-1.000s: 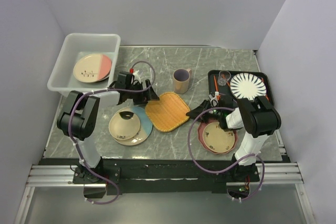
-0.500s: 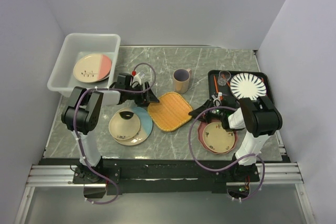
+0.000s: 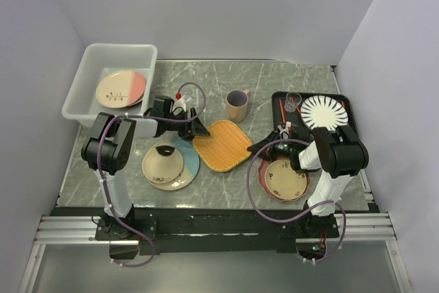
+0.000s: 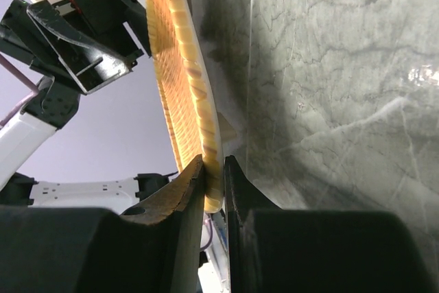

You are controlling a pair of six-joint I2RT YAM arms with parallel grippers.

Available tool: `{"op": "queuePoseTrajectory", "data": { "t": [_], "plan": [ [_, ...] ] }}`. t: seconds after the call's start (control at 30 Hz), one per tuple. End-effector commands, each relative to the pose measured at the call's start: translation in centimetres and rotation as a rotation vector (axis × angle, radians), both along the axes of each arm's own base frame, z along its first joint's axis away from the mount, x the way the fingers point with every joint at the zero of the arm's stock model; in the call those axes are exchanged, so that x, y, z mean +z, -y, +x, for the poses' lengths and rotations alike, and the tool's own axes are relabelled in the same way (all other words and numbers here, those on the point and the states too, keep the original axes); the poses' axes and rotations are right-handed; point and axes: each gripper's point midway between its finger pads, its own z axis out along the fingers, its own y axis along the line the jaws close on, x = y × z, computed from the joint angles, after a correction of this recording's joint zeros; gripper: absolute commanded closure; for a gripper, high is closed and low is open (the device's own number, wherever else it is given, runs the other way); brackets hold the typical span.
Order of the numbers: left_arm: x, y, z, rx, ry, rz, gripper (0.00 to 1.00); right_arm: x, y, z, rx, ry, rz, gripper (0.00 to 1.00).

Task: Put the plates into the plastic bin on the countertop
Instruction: Pick up the plate from the center of the board.

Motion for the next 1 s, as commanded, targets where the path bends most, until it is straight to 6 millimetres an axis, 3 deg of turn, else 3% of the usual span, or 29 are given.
{"op": "queuePoseTrajectory", "data": {
  "t": [0.0, 0.1, 0.23, 0.27, 0.33, 0.37, 0.77, 0.97],
  "plan": [
    [3.2, 2.8, -2.3, -0.151, 0.040, -0.096, 0.34, 1.1, -0.4, 0.1, 0.020, 0.060, 0.021, 1.00],
    [3.1, 3.0, -2.3, -0.151, 0.040, -0.086, 0.39, 1.1, -0.3, 0.1, 0.018, 0.063, 0.014, 1.00],
    [2.9, 2.9, -2.2, -0.148, 0.043, -0.068, 0.57, 1.2, -0.3, 0.1, 0.019, 0.067, 0.011, 1.00],
    [2.7, 3.0, -2.3, -0.148, 0.039, -0.064, 0.70, 1.3, -0.3, 0.1, 0.018, 0.070, 0.011, 1.00],
    [2.7, 3.0, -2.2, -0.144, 0.040, -0.059, 0.83, 1.2, -0.2, 0.1, 0.017, 0.068, 0.010, 1.00],
    [2.5, 2.9, -2.2, -0.141, 0.035, -0.056, 0.97, 1.3, -0.2, 0.1, 0.017, 0.071, 0.009, 1.00],
    [2.3, 2.7, -1.8, -0.110, 0.042, -0.027, 0.99, 1.5, -0.1, 0.0, 0.018, 0.082, 0.010, 1.00],
    [2.5, 2.6, -1.7, -0.101, 0.052, -0.022, 0.99, 1.6, 0.1, 0.0, 0.015, 0.098, -0.014, 0.84]
  ]
}}
